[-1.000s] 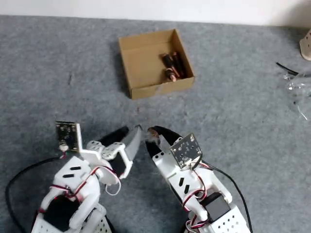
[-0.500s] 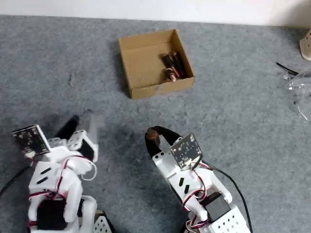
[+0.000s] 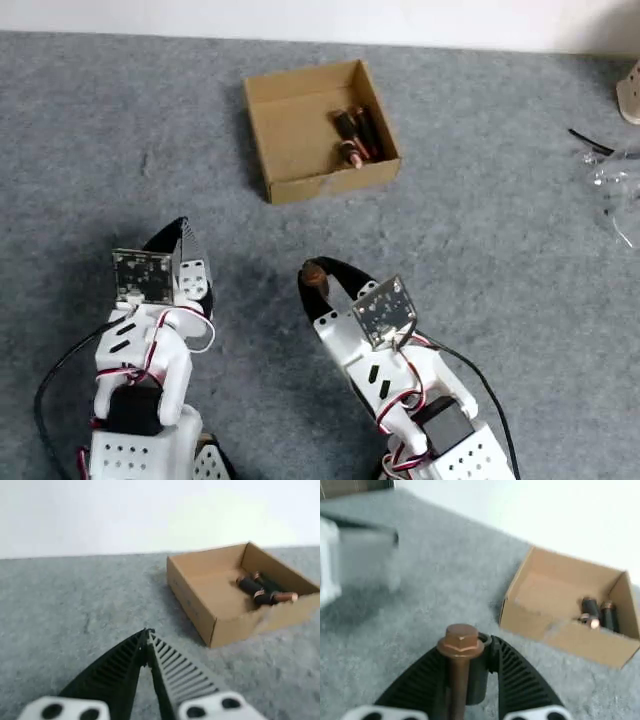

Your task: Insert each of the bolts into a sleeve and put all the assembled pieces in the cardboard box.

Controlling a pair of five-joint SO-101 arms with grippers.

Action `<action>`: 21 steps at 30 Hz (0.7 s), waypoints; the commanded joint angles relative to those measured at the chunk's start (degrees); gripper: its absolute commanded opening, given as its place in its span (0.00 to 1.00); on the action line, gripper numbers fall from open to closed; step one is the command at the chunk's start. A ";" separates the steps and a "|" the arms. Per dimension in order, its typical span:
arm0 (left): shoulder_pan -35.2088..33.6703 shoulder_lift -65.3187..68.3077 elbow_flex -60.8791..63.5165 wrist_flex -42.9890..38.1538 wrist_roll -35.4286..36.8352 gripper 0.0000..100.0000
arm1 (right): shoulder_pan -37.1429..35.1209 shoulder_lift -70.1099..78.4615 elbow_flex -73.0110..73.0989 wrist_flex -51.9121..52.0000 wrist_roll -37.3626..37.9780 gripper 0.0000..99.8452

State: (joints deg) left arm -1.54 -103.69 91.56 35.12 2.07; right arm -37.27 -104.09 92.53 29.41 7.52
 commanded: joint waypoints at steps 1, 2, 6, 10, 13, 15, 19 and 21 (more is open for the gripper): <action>1.19 0.04 0.66 -2.20 -2.46 0.01 | 0.66 -0.75 -1.01 -3.03 0.53 0.00; 1.19 0.04 1.71 -3.69 -2.81 0.01 | 0.66 -0.75 -0.92 -3.03 0.53 0.00; 1.19 0.04 4.97 -9.58 -2.90 0.01 | 2.33 -0.66 -1.01 -3.03 0.53 0.00; 0.84 0.04 5.05 -9.93 -2.90 0.01 | 5.32 -0.66 -1.10 -3.30 0.62 0.00; 1.01 0.04 5.49 -10.11 -4.40 0.01 | 6.46 -0.57 -1.10 -3.30 2.37 0.00; 1.10 0.04 5.58 -10.11 -5.01 0.01 | 6.73 -0.57 -1.27 -3.30 3.52 0.00; 1.19 0.04 5.49 -10.02 -5.01 0.01 | 6.99 -0.57 -1.27 -3.12 3.52 0.00; 1.19 0.04 5.41 -9.93 -5.01 0.01 | 6.99 -0.57 -1.27 -3.21 3.60 0.00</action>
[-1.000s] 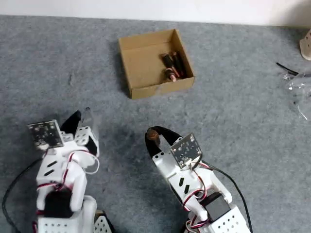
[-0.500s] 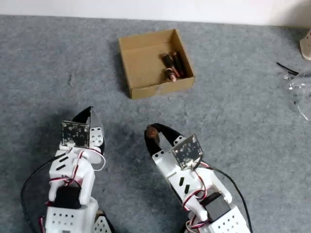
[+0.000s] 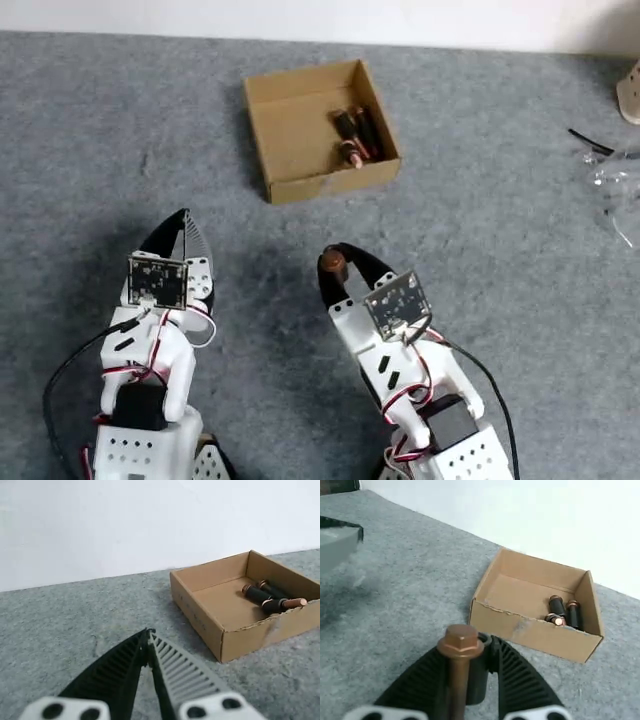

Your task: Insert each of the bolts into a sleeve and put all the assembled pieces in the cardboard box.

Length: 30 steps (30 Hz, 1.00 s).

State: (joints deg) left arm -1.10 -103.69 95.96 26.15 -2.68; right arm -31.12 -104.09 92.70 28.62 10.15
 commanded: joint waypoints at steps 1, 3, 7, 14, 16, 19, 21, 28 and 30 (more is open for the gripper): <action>0.75 0.04 1.01 -0.97 -0.26 0.01 | 0.84 -0.57 -1.54 -2.51 0.97 0.00; 0.75 0.04 0.92 -0.97 -0.35 0.01 | 0.84 -0.31 -3.65 -2.51 0.97 0.00; 0.75 0.04 1.01 -0.97 -0.35 0.01 | 1.89 7.69 -10.24 -2.51 0.88 0.00; 0.75 0.04 1.01 -1.14 -0.44 0.01 | 2.15 36.00 -32.31 -2.59 0.79 0.00; 0.75 0.04 1.19 -1.14 -0.44 0.01 | 2.15 44.35 -39.60 -2.51 0.79 0.00; 0.75 0.04 1.19 -1.14 -0.44 0.02 | 2.15 56.57 -50.07 -2.24 0.79 0.00; 0.75 -0.04 1.19 -1.14 -0.35 0.03 | 2.59 64.13 -56.40 -2.24 0.79 0.00; 0.75 -0.04 1.19 -1.23 -0.26 0.03 | 9.01 87.78 -75.74 -2.15 0.79 0.00; 0.75 -0.04 1.19 -1.23 -0.26 0.03 | 11.56 93.76 -80.84 -2.15 0.79 0.00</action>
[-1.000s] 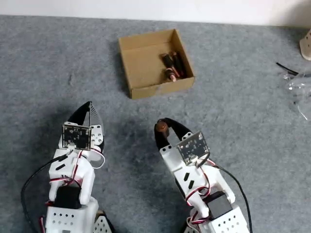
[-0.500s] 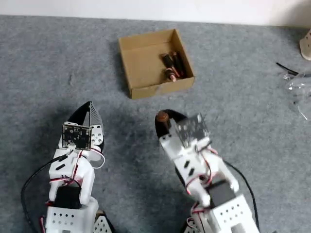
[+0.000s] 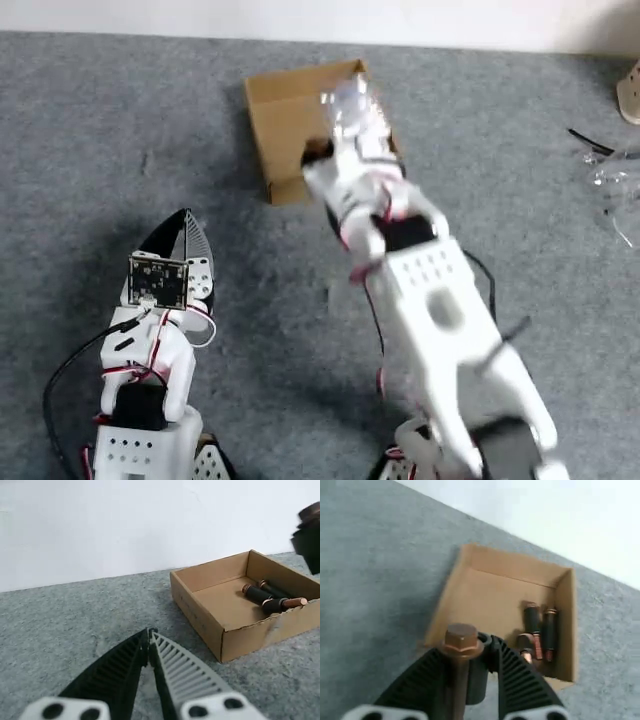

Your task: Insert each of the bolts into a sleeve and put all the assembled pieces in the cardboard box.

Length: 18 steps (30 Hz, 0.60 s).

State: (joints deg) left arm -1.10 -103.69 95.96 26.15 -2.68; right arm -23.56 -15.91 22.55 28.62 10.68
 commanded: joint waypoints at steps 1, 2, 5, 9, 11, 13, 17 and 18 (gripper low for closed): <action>0.75 -0.04 1.19 -1.23 -0.26 0.03 | 5.14 8.40 -13.23 -2.15 0.26 0.00; 0.75 -0.04 1.19 -1.23 -0.26 0.03 | 6.37 11.12 -15.60 -2.15 0.26 0.00; 0.75 -0.13 1.19 -1.23 -0.26 0.03 | 9.27 19.03 -22.37 -2.15 0.26 0.00; 0.75 -0.13 1.19 -1.23 -0.26 0.03 | 11.30 28.88 -30.99 -2.15 0.26 0.00; 0.75 -0.13 1.19 -1.23 -0.26 0.03 | 11.56 33.19 -34.77 -2.15 0.26 0.00; 0.75 -0.13 1.19 -1.23 -0.26 0.03 | 11.38 37.14 -38.29 -2.15 0.35 0.00; 0.75 -0.13 1.19 -1.23 -0.35 0.03 | 11.21 44.00 -44.18 -2.15 0.35 0.00; 0.75 -0.13 1.19 -1.23 -0.35 0.03 | 11.21 45.49 -45.49 -2.15 0.35 0.00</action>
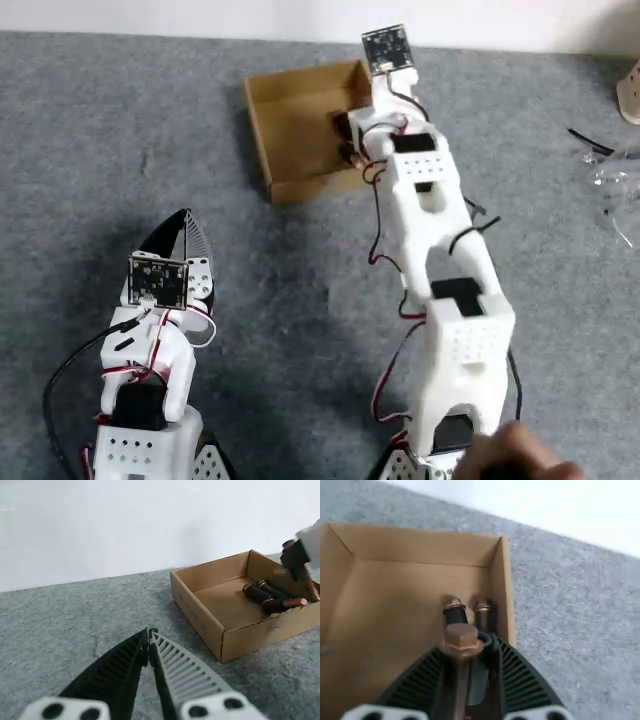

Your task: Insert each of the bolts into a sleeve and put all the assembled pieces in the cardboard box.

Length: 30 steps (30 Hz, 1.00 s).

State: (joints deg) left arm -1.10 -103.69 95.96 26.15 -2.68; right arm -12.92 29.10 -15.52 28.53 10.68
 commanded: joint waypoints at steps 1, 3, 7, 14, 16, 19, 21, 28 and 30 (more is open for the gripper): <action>0.75 -0.13 1.19 -1.23 -0.35 0.03 | 0.57 2.07 -8.66 -2.07 0.35 0.00; 0.75 -0.13 1.19 -1.23 -0.35 0.03 | 0.57 4.79 -10.68 -2.07 0.35 0.00; 0.75 -0.22 1.19 -1.23 -0.44 0.03 | 0.57 9.54 -12.70 -2.07 0.44 0.00; 0.75 -0.22 1.19 -1.23 -0.44 0.03 | 0.48 13.41 -12.97 -2.15 0.44 0.01; 0.75 -0.22 1.19 -1.23 -0.44 0.03 | 0.48 13.58 -12.97 -2.15 0.44 0.01; 0.84 -0.22 1.19 -1.23 -0.44 0.03 | 0.66 13.58 -12.97 -2.07 0.44 0.06; 0.84 -0.22 1.19 -1.23 -0.44 0.03 | 0.66 13.58 -12.97 -1.54 0.44 0.16; 0.84 -0.13 1.19 -1.23 -0.44 0.03 | 0.66 13.23 -14.73 4.79 0.26 0.31; 0.84 -0.13 1.19 -1.23 -0.44 0.03 | 0.92 13.23 -16.84 7.25 0.26 0.31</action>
State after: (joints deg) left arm -1.01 -103.69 95.96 26.15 -2.68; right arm -13.80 44.13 -26.95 32.75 10.51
